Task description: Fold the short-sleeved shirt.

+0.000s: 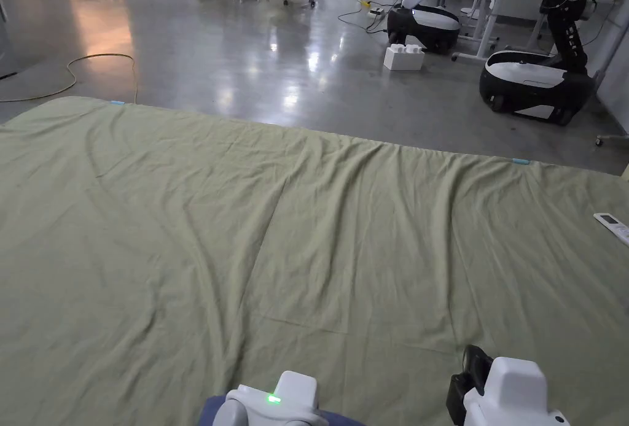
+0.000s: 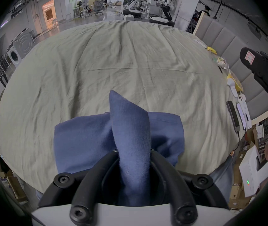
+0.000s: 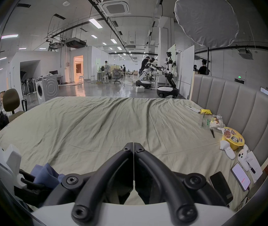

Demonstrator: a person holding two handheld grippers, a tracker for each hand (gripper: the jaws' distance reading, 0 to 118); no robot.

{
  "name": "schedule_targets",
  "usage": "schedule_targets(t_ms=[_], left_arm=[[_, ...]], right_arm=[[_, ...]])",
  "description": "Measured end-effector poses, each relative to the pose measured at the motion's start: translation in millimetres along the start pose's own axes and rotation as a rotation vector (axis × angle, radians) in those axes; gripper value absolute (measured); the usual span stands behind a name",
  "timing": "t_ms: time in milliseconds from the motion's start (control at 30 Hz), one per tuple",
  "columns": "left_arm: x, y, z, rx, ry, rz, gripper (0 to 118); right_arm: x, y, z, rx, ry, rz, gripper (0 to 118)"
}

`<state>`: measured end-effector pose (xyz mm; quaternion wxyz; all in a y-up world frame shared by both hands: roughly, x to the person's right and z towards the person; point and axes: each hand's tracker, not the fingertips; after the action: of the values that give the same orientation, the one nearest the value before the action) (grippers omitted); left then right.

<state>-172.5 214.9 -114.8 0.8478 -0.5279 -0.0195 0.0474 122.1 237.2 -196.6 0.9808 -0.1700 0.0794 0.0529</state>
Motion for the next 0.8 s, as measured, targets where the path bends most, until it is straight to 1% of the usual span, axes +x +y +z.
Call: schedule_targets(t_ms=[100,133,167,200,300,333,367,400,500,600,667,700,767,800], left_arm=[[3.9,3.2,-5.8,0.001,-0.003,0.006,18],[4.2,3.6,-7.8,-0.004,-0.008,0.009,21],[3.5,3.5,-9.6,-0.008,-0.015,0.013,27],[1.3,3.8,-11.3,-0.011,-0.033,0.024,38],[-11.4,-0.3,-16.8,-0.009,-0.171,0.079,50],[-16.2,-1.0,-15.1,-0.004,-0.204,0.101,64],[-20.2,-2.7,-12.9,0.006,-0.23,0.12,67],[-24.6,-3.3,-9.8,0.016,-0.249,0.131,67],[-40.1,-4.4,-0.8,0.054,-0.282,0.147,67],[-51.1,-8.0,2.1,0.086,-0.255,0.164,67],[-52.6,-11.4,0.8,0.093,-0.208,0.192,63],[-51.4,-11.9,-1.2,0.088,-0.187,0.195,56],[-49.5,-10.1,-10.4,0.073,-0.198,0.175,21],[-47.5,-10.3,-16.5,0.06,-0.221,0.17,17]], right_arm=[[1.4,-0.3,-0.1,-0.001,-0.004,-0.001,1],[1.5,-0.3,-0.3,-0.002,-0.005,-0.001,1],[1.9,-0.5,-0.3,-0.002,-0.005,-0.002,1],[1.9,-0.6,-0.5,-0.002,-0.005,-0.001,1],[2.0,-1.0,-0.7,-0.005,-0.004,0.0,1],[2.1,-1.0,-0.6,-0.006,-0.004,-0.001,1],[2.2,-1.0,-0.5,-0.006,-0.003,-0.001,1],[2.4,-1.0,-0.3,-0.005,-0.004,0.001,1],[3.8,-0.2,0.8,-0.005,-0.004,0.002,1],[6.0,0.6,2.3,-0.003,-0.008,0.002,1],[6.9,0.8,2.9,-0.002,-0.012,0.002,1],[7.6,0.3,3.2,-0.002,-0.013,0.002,1],[8.1,-0.3,3.5,-0.004,-0.014,0.002,1],[8.2,-0.7,3.6,-0.006,-0.015,0.004,1]])
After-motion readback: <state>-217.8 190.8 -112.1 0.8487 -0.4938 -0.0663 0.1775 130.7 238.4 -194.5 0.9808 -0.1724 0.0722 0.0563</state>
